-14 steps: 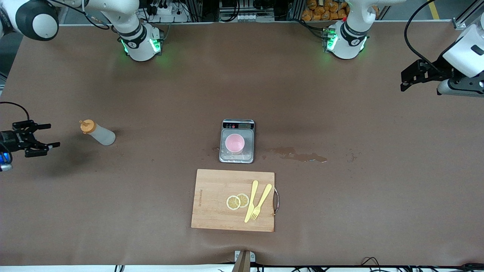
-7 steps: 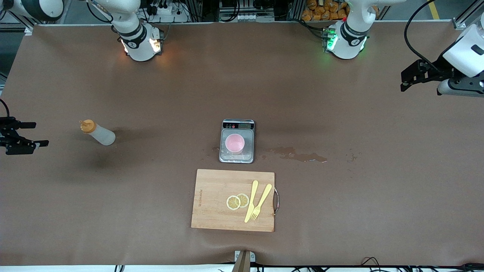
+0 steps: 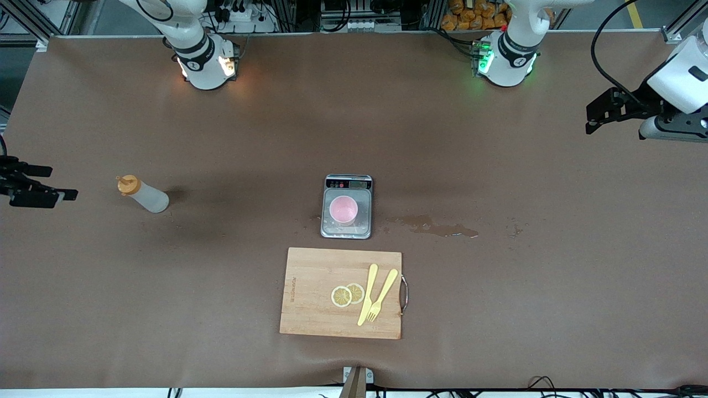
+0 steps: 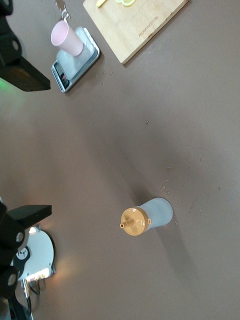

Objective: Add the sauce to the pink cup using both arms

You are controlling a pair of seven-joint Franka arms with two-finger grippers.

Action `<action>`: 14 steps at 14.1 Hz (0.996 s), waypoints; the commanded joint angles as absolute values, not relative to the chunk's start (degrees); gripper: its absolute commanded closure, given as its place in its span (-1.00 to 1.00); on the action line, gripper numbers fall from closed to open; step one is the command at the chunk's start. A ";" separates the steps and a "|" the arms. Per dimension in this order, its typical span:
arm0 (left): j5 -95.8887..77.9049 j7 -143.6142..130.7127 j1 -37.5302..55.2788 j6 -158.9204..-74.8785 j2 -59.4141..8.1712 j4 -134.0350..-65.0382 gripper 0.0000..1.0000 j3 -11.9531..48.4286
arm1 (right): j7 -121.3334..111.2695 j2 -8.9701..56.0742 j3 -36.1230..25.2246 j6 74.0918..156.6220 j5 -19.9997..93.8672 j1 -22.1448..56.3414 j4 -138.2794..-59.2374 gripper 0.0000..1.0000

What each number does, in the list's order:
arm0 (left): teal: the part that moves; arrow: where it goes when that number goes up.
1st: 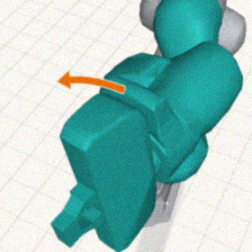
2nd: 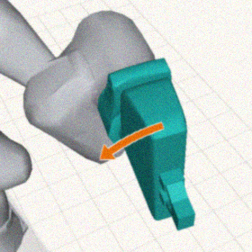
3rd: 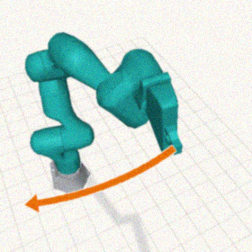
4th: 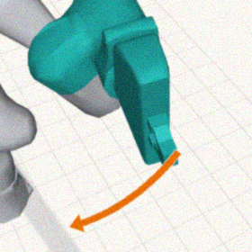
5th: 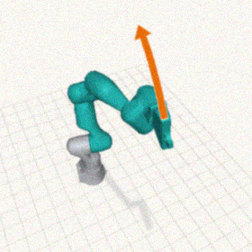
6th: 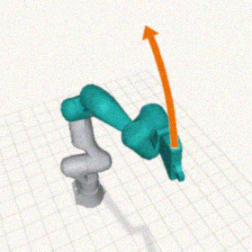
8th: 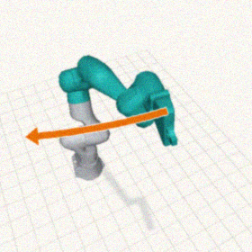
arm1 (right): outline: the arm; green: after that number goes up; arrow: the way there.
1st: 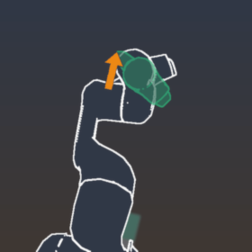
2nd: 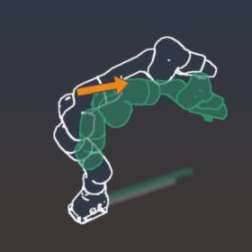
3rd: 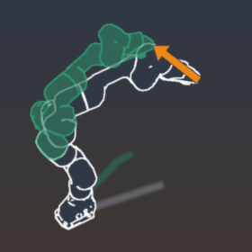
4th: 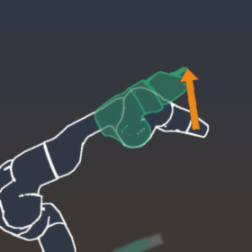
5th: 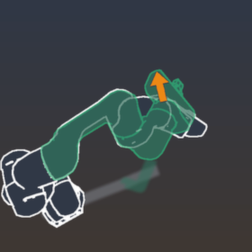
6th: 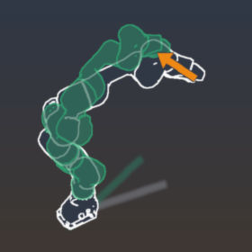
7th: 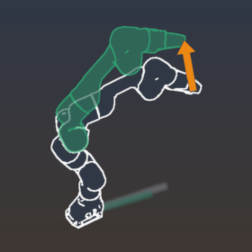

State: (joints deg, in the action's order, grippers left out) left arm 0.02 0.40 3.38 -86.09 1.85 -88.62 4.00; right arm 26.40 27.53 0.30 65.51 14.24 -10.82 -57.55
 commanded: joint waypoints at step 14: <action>-0.44 -0.18 2.90 -86.13 1.76 -88.33 -1.00 4.31 | 7.47 0.36 1.41 83.57 0.18 -1.76 -86.74 -1.00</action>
